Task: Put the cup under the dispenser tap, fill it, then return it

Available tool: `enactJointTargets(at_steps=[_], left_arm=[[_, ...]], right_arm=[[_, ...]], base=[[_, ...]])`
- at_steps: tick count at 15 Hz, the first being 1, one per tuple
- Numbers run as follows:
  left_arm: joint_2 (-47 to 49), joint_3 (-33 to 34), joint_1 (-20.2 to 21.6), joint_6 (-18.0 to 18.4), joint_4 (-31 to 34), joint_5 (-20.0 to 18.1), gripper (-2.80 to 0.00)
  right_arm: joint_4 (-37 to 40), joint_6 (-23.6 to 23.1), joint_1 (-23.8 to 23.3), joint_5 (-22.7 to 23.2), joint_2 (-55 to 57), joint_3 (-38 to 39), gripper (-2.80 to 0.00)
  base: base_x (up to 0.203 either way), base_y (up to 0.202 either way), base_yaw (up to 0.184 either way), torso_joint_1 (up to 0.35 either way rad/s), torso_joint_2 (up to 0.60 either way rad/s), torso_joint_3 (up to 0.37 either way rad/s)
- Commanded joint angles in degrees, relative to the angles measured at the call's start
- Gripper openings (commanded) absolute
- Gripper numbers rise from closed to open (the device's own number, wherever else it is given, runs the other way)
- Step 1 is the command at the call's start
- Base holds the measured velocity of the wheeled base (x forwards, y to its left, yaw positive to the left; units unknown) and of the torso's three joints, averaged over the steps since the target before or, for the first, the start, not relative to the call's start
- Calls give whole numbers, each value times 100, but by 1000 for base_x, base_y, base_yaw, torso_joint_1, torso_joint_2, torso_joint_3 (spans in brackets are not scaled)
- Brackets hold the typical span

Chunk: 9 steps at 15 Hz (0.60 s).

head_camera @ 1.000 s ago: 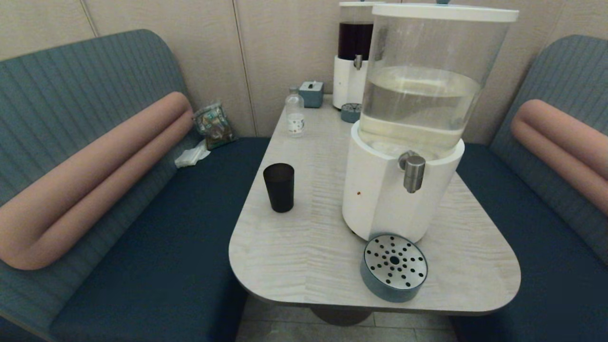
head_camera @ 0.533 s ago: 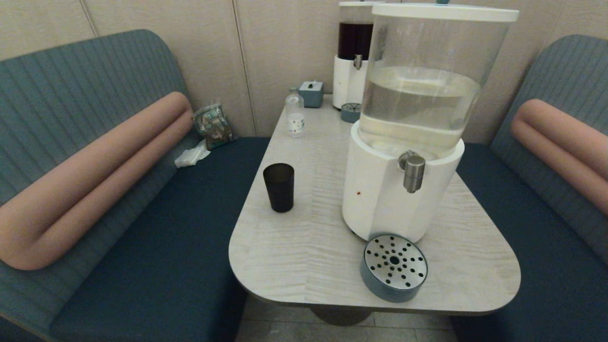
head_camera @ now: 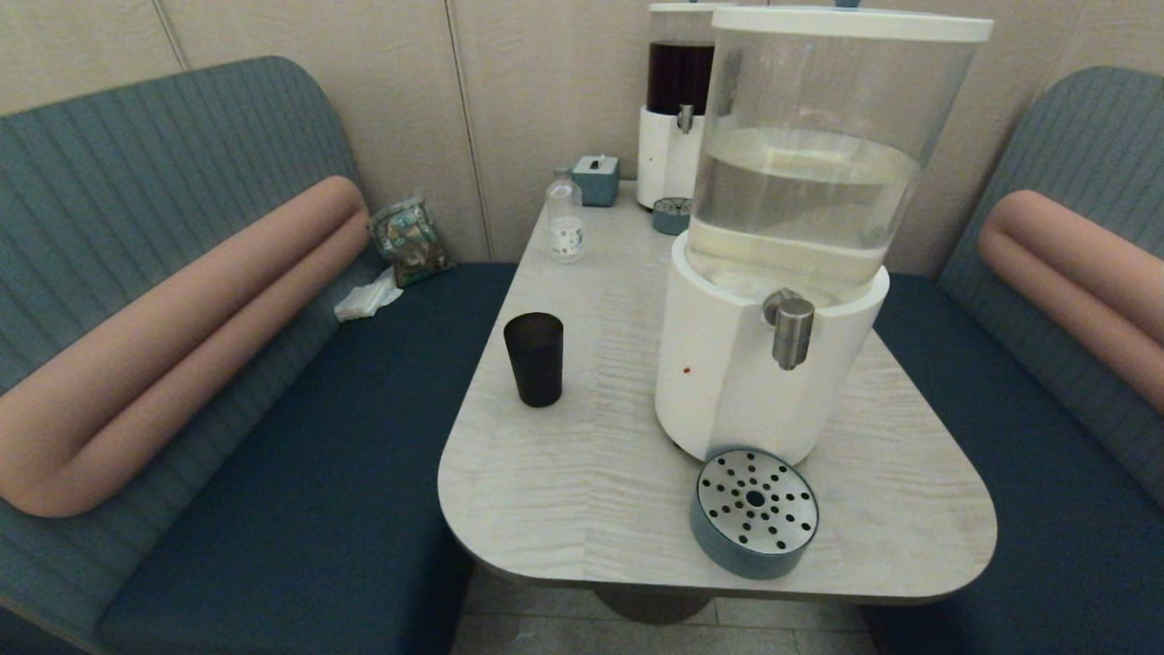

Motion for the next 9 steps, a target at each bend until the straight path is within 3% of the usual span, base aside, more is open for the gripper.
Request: enactJointTargets(at_steps=[1,9], left_arm=[[3,1,1,-96,-3,14,-280],[10,2,1,-131,-2,22,-280]], right_arm=[[2,-3,1,5,-9,0,-280],[2,34,1,-9,0,0,-280]], base=[[0,0,0,0,0,0],[0,0,0,0,0,0]])
